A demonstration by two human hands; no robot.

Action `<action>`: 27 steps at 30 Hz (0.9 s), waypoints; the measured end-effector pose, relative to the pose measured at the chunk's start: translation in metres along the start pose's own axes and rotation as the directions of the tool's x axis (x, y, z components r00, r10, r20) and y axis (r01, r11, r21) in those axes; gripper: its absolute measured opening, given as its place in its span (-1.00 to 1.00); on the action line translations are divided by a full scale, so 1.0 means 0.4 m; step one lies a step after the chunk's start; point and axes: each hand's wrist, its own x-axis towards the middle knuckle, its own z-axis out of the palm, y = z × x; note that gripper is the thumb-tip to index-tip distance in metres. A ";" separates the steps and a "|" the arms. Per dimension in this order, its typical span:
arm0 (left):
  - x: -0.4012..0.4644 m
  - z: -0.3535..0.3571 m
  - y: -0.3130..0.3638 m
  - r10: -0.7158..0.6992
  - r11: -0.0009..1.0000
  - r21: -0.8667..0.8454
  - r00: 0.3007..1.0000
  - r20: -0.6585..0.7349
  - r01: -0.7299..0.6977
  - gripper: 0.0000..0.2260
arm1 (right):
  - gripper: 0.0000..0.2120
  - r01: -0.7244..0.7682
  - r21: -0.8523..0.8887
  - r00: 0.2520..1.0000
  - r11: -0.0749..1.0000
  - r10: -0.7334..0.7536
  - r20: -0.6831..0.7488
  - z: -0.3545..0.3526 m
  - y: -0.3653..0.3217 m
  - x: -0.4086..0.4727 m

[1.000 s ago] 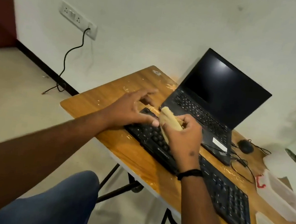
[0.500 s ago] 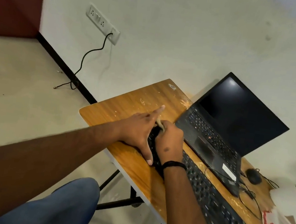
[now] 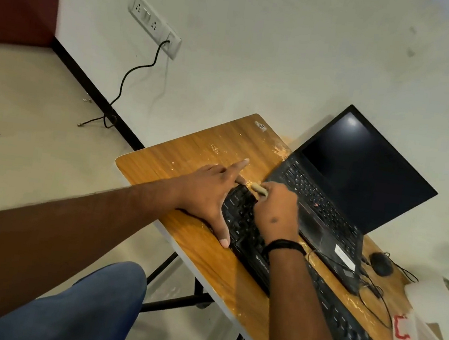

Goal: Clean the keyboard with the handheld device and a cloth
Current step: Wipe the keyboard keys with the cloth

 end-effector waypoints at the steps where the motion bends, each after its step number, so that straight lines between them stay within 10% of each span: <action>1: 0.000 -0.001 0.003 -0.003 1.000 0.000 1.000 -0.003 0.003 0.45 | -0.73 0.008 -0.016 0.999 1.000 -0.008 0.044 0.013 -0.017 -0.006; 27: -0.001 -0.004 0.002 0.000 1.000 0.017 1.000 -0.004 0.000 0.42 | -0.72 0.195 -0.027 0.958 0.980 -0.184 0.219 -0.013 -0.035 -0.136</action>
